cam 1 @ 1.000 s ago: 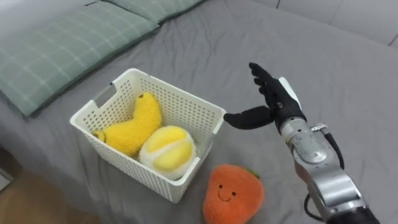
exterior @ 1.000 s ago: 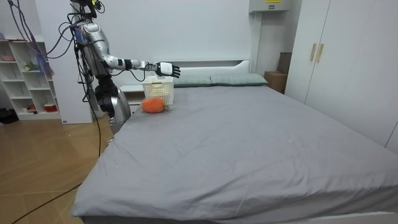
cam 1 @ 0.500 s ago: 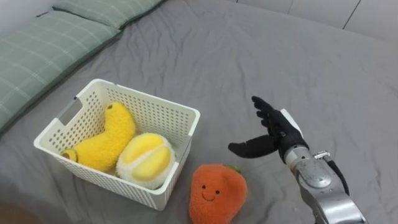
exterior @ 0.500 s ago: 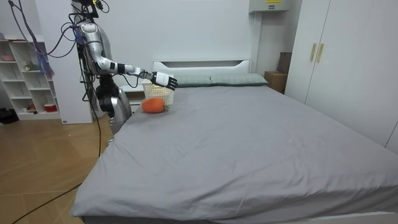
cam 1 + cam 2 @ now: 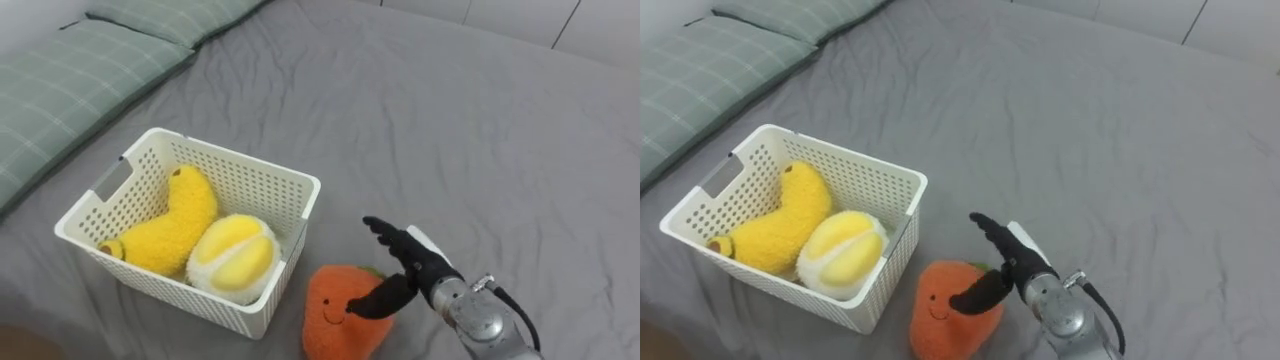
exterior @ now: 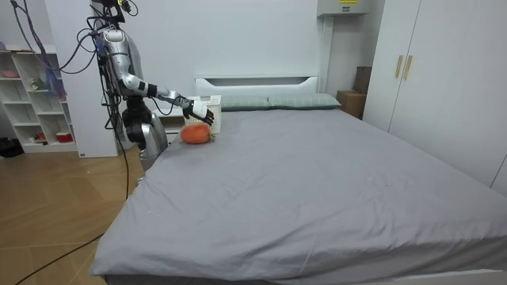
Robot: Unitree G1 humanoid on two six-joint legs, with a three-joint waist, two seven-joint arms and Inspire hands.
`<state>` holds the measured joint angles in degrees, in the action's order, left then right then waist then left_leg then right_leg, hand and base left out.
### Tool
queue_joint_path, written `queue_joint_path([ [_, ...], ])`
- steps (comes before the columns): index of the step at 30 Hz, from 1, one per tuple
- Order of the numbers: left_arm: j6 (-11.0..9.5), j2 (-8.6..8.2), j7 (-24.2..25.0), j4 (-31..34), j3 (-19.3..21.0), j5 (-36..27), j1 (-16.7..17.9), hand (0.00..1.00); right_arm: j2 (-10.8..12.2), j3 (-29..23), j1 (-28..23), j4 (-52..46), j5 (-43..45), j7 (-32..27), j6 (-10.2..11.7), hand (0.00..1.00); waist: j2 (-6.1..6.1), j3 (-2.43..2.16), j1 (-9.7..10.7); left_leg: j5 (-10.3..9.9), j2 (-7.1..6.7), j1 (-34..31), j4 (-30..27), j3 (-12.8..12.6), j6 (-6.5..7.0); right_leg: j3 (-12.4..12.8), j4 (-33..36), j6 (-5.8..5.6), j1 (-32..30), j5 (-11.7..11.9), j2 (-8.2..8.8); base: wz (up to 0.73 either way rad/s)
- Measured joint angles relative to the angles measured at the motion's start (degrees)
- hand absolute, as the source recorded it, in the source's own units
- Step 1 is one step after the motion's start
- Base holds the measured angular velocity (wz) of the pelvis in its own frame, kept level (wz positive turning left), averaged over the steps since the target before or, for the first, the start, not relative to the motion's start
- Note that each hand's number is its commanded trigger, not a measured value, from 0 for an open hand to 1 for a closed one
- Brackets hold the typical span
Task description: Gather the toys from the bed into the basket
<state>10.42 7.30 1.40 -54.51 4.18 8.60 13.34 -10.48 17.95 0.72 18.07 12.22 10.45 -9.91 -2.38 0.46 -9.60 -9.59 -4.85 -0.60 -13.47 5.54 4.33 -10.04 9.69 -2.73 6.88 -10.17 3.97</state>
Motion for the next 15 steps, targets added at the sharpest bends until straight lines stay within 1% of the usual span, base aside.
queue_joint_path([
  [3, 0.02, 0.05, 0.01, 0.92, -0.85, -0.01, 0.23, 0.00, 0.36, 0.98, 0.01, -0.15, 3.73, 1.44, -0.25, 0.00, 0.05, -0.01, -0.21, 0.00, -0.24, -0.78, -0.33, 1.33, -0.07, -1.30, -0.02, 0.00, -0.08, 0.00, 0.02, 0.21],
  [5, 0.01, -0.13, 0.00, 1.03, -1.01, -0.03, 0.32, 0.00, 0.86, 0.97, 0.02, -0.11, 6.64, 2.18, -0.42, 0.00, 0.24, 0.05, -0.35, 0.01, -0.38, -1.10, -0.61, 1.92, -0.10, -1.86, -0.03, 0.00, -0.09, 0.00, 0.03, 0.20],
  [6, 0.02, -0.28, 0.00, 1.03, -1.04, -0.03, 0.37, 0.00, 1.07, 0.97, 0.02, -0.12, 7.81, 2.75, -0.69, 0.00, 0.43, 0.07, -0.48, 0.00, -0.50, -1.45, -1.01, 2.47, -0.12, -2.52, -0.04, 0.00, -0.09, 0.00, 0.06, 0.22],
  [7, 0.01, -0.36, 0.00, 1.04, -1.07, -0.03, 0.37, 0.00, 1.12, 0.98, 0.02, -0.11, 8.18, 2.98, -0.85, 0.00, 0.49, 0.08, -0.51, 0.00, -0.53, -1.71, -1.25, 2.64, -0.13, -2.88, -0.06, 0.00, -0.10, 0.00, 0.07, 0.18],
  [8, 0.02, -0.57, 0.00, 1.04, -1.14, -0.05, 0.40, 0.00, 1.20, 1.01, 0.07, 0.47, 8.60, 3.44, -0.94, 0.00, 0.60, 0.17, -0.85, 0.01, -0.56, -1.77, -1.35, 2.70, -0.14, -2.94, -0.08, 0.00, -0.09, 0.00, 0.07, 0.08],
  [10, 0.02, -0.93, -0.01, 1.03, -1.13, -0.06, 0.61, 0.00, 1.61, 1.03, 0.08, 2.39, 8.68, 3.52, -1.18, 0.00, 0.67, 0.14, -1.72, 0.01, -0.58, -1.75, -1.39, 2.71, -0.14, -3.09, -0.08, 0.00, -0.02, 0.00, 0.09, 0.02],
  [12, 0.01, -1.34, 0.00, 1.04, -1.15, -0.09, 1.21, 0.00, 2.16, 1.04, 0.12, 3.83, 9.08, 3.46, -1.42, 0.00, 0.59, 0.12, -2.00, 0.04, -0.62, -1.76, -1.42, 2.88, -0.16, -3.48, -0.05, 0.00, 0.05, 0.00, 0.16, 0.04],
  [15, 0.02, -1.79, 0.13, 1.07, -1.16, -0.05, 1.83, 0.00, 2.25, 1.04, 0.48, 4.79, 10.53, 3.31, -1.38, 0.00, 0.25, 0.04, -2.20, 0.04, -0.63, -1.77, -1.46, 2.89, -0.17, -4.23, -0.04, 0.00, 0.10, 0.00, 0.25, 0.00],
])
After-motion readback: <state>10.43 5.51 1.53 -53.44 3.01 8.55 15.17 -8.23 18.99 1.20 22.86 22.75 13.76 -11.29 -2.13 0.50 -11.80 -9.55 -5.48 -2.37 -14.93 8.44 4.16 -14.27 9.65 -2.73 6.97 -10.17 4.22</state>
